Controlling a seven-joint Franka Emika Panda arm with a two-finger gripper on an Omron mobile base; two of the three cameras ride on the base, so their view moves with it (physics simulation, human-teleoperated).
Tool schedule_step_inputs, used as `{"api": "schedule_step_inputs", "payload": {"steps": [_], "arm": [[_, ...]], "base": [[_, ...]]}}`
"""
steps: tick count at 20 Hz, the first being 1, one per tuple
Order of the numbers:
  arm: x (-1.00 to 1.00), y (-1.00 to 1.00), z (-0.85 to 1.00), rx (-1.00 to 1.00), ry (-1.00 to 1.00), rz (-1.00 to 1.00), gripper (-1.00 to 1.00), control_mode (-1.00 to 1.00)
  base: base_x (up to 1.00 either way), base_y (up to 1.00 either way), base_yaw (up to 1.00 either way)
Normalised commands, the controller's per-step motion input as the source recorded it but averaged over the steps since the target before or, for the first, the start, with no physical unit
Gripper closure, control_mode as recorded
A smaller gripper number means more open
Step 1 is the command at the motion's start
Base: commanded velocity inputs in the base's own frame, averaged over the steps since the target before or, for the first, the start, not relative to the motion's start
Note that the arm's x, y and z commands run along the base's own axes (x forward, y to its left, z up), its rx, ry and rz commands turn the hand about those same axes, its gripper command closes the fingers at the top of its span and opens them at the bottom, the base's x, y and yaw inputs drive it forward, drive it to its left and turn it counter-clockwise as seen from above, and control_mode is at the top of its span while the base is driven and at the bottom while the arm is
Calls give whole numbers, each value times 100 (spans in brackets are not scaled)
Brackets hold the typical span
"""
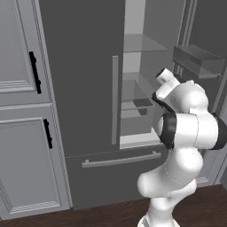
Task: Take the strawberry from the fridge and place it on top of the pancake, located on the dining counter.
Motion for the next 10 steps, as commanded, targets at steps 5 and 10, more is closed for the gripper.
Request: {"api": "schedule_step_inputs", "payload": {"steps": [5, 10], "arm": [[-11, -14, 0, 2, -10, 0, -100, -100], [-52, 48, 0, 1, -19, 0, -100, -100]], "base": [[0, 0, 0], [0, 0, 0]]}}
